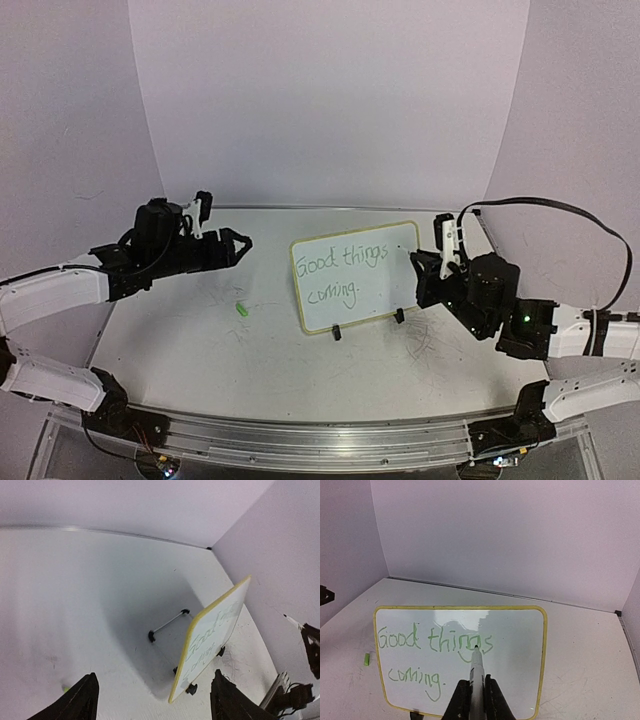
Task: Write a sentence on the whiteboard
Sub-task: Pick up the pen cap from the center of the board.
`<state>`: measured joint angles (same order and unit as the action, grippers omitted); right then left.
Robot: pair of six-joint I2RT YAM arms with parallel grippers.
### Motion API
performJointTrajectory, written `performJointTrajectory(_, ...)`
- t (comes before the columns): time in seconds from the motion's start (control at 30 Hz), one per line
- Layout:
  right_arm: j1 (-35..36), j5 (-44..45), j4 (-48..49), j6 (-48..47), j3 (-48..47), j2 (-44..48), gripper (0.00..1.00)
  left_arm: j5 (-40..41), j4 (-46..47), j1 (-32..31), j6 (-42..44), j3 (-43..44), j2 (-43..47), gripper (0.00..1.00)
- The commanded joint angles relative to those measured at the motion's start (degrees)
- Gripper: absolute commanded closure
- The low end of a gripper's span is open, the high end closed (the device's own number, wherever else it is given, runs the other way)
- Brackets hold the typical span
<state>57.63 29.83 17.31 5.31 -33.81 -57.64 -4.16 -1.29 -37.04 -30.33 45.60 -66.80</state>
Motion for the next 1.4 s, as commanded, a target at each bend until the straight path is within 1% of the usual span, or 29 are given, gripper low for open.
performJointTrajectory(0.0, -0.04, -4.03, 2.67, -1.61, -3.01, -1.92, 1.0, 2.69, -21.49, 0.44, -21.41, 4.44, -5.13, 0.27)
performJointTrajectory(0.07, -0.03, -5.86, 3.0, -1.01, -3.11, -2.07, 1.0, -0.86, -22.56, 0.55, -23.81, 6.8, -8.09, 0.33)
performJointTrajectory(0.13, 0.02, -6.53, 2.96, -0.51, -3.02, -1.63, 1.0, -2.58, -23.85, 0.6, -24.81, 9.37, -11.28, 0.36)
performJointTrajectory(0.27, -0.01, -1.65, 2.04, -1.01, -1.38, 1.8, 1.0, -3.07, -27.46, 1.83, -24.56, 13.73, -18.15, 0.37)
performJointTrajectory(0.37, -0.02, 0.61, 0.97, -1.65, -0.26, 5.38, 1.0, -5.59, -28.76, 4.92, -25.45, 13.95, -23.55, 0.37)
performJointTrajectory(0.47, 0.0, 0.58, 1.07, -1.34, 1.96, 9.07, 1.0, -8.32, -29.46, 7.64, -26.91, 14.27, -27.34, 0.38)
performJointTrajectory(0.6, 0.01, 0.27, 1.55, 0.01, 3.84, 10.7, 1.0, -7.86, -29.73, 7.85, -27.69, 16.8, -31.81, 0.42)
performJointTrajectory(0.67, -0.01, 0.11, 1.99, 0.37, 4.37, 10.63, 1.0, -8.92, -29.75, 7.86, -26.92, 18.69, -34.69, 0.43)
performJointTrajectory(0.73, -0.04, 0.03, 2.14, 0.38, 4.63, 10.51, 1.0, -9.65, -29.73, 7.86, -26.45, 20.52, -37.15, 0.42)
performJointTrajectory(0.87, 0.01, -0.23, 2.43, 0.48, 5.11, 11.05, 1.0, -9.45, -29.73, 7.5, -28.15, 20.71, -38.55, 0.38)
performJointTrajectory(0.93, -0.03, -0.23, 2.94, 0.49, 5.47, 11.14, 1.0, -8.86, -29.89, 6.67, -29.15, 21.05, -39.06, 0.39)
performJointTrajectory(1.03, -0.02, -0.16, 3.58, 0.43, 5.81, 11.15, 1.0, -7.59, -31.19, 6.03, -31.53, 21.27, -39.72, 0.44)
performJointTrajectory(1.13, -0.02, -0.35, 4.52, 0.4, 6.19, 11.23, 1.0, -5.23, -33.58, 5.89, -32.47, 23.26, -41.35, 0.56)
performJointTrajectory(1.23, 0.02, -0.46, 4.75, 0.4, 6.33, 11.37, 1.0, -3.53, -36.28, 5.45, -33.08, 25.8, -43.28, 0.58)
performJointTrajectory(1.37, -0.01, -0.21, 4.82, 0.4, 6.86, 12.39, 1.0, -1.02, -38.41, 5.1, -33.34, 26.86, -44.75, 0.61)
